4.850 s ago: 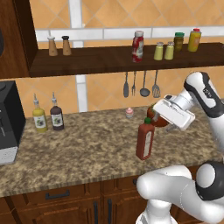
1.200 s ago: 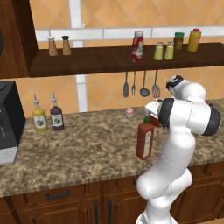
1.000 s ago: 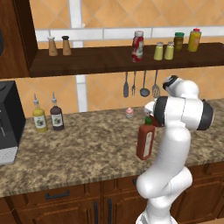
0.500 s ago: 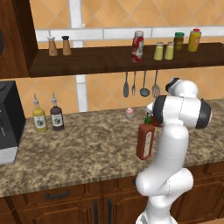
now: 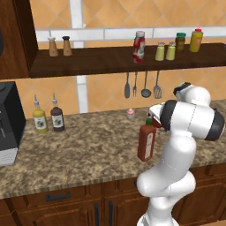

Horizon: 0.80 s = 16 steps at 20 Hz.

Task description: Put the shaker and condiment bottle from the counter next to their counterparts in the cabinet.

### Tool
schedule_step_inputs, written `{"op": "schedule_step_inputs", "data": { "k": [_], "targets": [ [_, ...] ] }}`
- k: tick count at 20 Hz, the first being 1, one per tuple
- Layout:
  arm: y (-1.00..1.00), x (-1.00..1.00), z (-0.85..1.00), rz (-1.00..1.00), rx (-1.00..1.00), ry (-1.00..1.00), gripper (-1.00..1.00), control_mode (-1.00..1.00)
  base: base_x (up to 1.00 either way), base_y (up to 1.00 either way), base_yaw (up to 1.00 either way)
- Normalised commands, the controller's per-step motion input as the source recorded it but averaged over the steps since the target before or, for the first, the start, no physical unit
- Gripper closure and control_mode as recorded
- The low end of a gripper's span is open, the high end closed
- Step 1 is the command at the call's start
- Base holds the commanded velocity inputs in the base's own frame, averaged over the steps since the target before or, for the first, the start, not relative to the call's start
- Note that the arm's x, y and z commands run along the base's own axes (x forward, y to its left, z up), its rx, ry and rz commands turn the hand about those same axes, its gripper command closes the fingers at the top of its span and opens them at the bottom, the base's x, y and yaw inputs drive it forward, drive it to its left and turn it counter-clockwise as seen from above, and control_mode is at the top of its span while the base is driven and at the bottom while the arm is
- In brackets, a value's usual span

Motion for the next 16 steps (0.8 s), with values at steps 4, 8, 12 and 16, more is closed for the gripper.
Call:
{"op": "schedule_step_inputs", "data": {
  "k": [4,8,12,16],
  "targets": [
    [0.27,0.0,0.0,0.0,-0.02,0.0,-1.0,-1.0,0.0,0.0,0.0],
    [0.27,0.0,0.0,0.0,0.0,0.0,-1.0,-1.0,0.0,0.0,0.0],
    [0.23,-0.11,0.0,0.0,0.0,0.0,-1.0,-1.0,0.0,0.0,0.0],
    [0.16,-0.22,0.0,0.0,0.0,0.0,-1.0,-1.0,0.0,0.0,0.0]
  ]
}}
